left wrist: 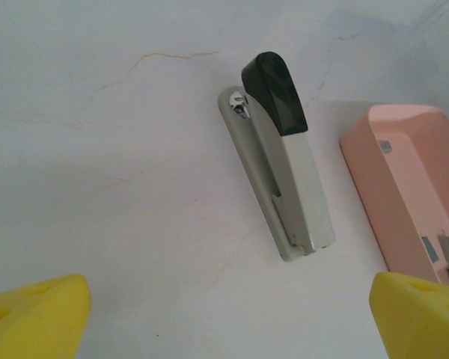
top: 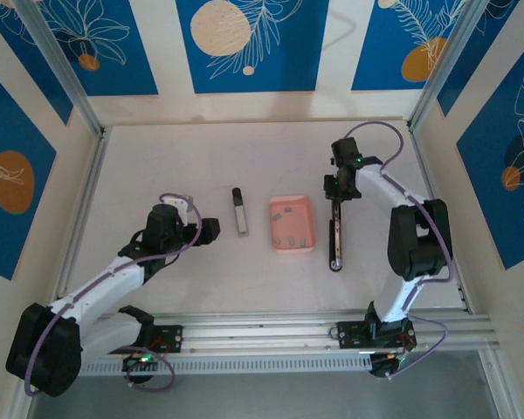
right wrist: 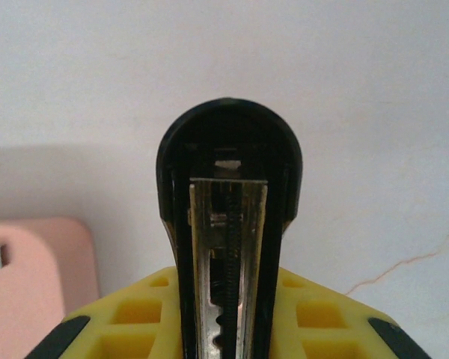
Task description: Load the staples into the stapler
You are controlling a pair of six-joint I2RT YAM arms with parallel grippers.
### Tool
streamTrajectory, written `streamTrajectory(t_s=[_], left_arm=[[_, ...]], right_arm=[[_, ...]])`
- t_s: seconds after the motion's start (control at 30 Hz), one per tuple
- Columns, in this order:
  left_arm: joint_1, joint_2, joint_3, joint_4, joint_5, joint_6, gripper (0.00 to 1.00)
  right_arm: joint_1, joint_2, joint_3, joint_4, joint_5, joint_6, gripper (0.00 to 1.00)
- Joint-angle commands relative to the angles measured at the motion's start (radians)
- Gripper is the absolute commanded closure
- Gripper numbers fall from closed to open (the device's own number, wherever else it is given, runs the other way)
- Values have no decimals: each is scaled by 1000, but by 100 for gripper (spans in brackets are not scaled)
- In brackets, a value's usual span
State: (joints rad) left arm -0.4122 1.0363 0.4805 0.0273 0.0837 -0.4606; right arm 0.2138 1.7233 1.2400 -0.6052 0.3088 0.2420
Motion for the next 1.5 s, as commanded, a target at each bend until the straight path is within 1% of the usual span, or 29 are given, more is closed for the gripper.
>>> streamTrajectory(t_s=[0.0, 0.1, 0.23, 0.43, 0.7, 0.9, 1.03, 1.2, 1.33, 1.47], left_arm=[[11, -15, 31, 40, 51, 20, 6], [10, -18, 34, 43, 65, 16, 6], [12, -30, 35, 37, 79, 10, 6], [11, -51, 31, 29, 71, 7, 7], [10, -19, 38, 49, 91, -15, 8], [10, -10, 41, 64, 112, -26, 9], [10, -8, 39, 88, 135, -14, 11], [10, -18, 33, 122, 173, 37, 12], [10, -44, 12, 175, 199, 109, 13], [10, -77, -13, 238, 253, 207, 16]], right_arm=[[21, -84, -85, 134, -44, -34, 88], [27, -153, -175, 242, -78, -33, 88], [28, -244, -313, 427, -185, -36, 87], [45, -381, -465, 595, -241, -97, 87], [66, -541, -616, 668, -258, -115, 88], [82, -676, -701, 693, -237, -107, 89], [88, -745, -749, 727, -266, -115, 90], [106, -793, -773, 740, -344, -138, 90], [161, -842, -811, 785, -395, -208, 90], [213, -886, -834, 801, -435, -264, 90]])
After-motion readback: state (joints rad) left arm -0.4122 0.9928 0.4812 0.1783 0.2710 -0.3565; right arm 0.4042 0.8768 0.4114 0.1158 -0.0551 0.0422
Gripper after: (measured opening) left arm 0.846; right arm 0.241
